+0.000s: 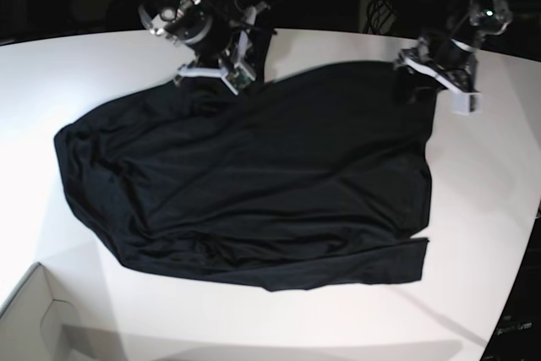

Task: Layout the t-shirt on the table in an organized manner, then fold the t-shirt properly
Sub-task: 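Move both grippers inward over the shirt's collar edge, then grasp the bunched collar edge with both grippers near each other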

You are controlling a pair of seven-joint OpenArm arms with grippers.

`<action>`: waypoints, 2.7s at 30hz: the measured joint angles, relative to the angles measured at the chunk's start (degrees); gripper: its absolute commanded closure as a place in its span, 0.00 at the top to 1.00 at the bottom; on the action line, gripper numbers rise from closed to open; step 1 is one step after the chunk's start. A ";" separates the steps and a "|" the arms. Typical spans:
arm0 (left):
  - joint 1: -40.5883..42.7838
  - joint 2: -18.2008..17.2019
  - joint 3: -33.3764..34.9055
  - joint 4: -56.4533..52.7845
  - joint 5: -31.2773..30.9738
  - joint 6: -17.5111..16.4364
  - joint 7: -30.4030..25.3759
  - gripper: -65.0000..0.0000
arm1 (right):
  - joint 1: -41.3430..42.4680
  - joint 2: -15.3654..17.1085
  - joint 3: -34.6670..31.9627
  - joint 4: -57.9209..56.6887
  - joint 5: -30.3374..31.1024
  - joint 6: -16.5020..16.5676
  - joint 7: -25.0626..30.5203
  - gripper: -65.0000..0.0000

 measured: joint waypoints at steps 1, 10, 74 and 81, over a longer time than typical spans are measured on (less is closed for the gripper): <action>0.00 0.13 1.18 0.13 0.02 -0.07 0.02 0.40 | 1.14 0.00 0.02 0.92 0.02 -0.02 0.11 0.00; -0.33 -0.09 11.52 2.73 0.68 -10.14 0.00 0.51 | 11.45 0.02 0.04 6.84 0.04 0.04 0.28 0.00; -12.76 -5.70 45.00 -7.89 10.93 -10.32 0.28 0.56 | 25.40 -0.02 0.07 7.98 -0.11 0.17 0.15 0.00; -15.13 -3.82 44.89 -11.43 9.99 -10.62 -1.09 0.66 | 25.38 0.00 0.13 7.98 -0.11 0.17 0.31 0.00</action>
